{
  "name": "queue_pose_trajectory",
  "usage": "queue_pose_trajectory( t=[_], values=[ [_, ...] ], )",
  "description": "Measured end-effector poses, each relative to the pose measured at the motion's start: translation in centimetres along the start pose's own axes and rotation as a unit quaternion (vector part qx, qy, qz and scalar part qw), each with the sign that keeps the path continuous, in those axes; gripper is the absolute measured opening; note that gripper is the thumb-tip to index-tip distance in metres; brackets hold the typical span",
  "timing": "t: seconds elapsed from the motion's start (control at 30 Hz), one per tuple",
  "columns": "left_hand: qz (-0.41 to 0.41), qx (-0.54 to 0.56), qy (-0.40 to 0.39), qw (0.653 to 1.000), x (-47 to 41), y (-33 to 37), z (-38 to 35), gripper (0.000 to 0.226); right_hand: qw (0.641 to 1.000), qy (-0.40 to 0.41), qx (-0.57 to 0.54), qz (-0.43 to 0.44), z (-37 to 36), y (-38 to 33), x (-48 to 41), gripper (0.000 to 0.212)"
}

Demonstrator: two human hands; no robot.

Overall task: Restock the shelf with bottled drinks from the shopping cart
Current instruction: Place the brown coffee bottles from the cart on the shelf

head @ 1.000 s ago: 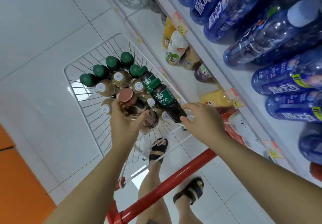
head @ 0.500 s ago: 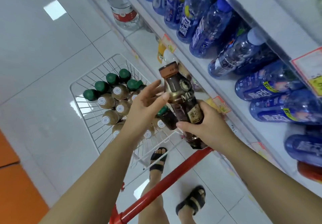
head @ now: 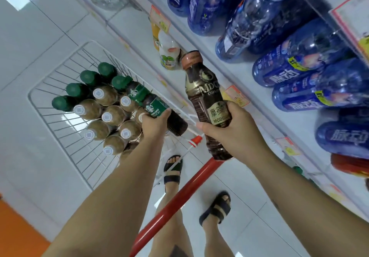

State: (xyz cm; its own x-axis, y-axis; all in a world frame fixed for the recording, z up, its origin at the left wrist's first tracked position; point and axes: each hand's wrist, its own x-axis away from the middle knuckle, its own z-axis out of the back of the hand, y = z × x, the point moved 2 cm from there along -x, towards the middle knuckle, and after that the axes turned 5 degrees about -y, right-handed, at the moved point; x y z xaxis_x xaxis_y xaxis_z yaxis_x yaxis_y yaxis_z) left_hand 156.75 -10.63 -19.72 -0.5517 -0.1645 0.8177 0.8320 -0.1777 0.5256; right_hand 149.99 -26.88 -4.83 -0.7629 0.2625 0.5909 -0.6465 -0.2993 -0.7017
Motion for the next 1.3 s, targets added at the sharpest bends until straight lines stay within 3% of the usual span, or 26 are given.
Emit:
queue_pose_trajectory(
  t=[0.17,0.37,0.5,0.7,0.9,1.0,1.2,1.3],
  values=[
    [-0.14,0.0,0.006,0.99,3.3,0.9,0.8,0.051,1.0,-0.009,0.022,0.011,0.7,-0.7,1.8,0.046],
    [-0.283,0.033,-0.07,0.956,14.6,4.8,4.6,0.047,0.997,0.003,0.021,0.078,3.5,-4.4,7.7,0.045],
    [-0.402,0.036,-0.064,0.913,24.7,8.7,5.8,0.054,0.986,0.035,0.009,0.163,6.9,-8.1,14.1,0.044],
    [-0.584,0.087,-0.096,0.802,40.4,12.3,4.6,0.059,0.951,0.112,-0.051,0.284,13.5,-10.6,25.9,0.055],
    [-0.719,0.111,-0.187,0.66,54.1,13.5,0.2,0.049,0.874,0.26,-0.079,0.404,21.2,-10.1,37.3,0.043],
    [-0.758,0.097,-0.237,0.6,59.2,13.8,-3.1,0.051,0.831,0.342,-0.091,0.428,24.8,-8.5,41.8,0.049],
    [-0.8,-0.01,-0.274,0.534,65.0,14.5,-10.8,0.06,0.725,0.502,-0.116,0.457,30.3,-4.7,47.9,0.063],
    [-0.788,-0.059,-0.315,0.526,66.5,15.6,-14.2,0.068,0.663,0.589,-0.099,0.451,32.6,-2.8,49.8,0.071]
  ],
)
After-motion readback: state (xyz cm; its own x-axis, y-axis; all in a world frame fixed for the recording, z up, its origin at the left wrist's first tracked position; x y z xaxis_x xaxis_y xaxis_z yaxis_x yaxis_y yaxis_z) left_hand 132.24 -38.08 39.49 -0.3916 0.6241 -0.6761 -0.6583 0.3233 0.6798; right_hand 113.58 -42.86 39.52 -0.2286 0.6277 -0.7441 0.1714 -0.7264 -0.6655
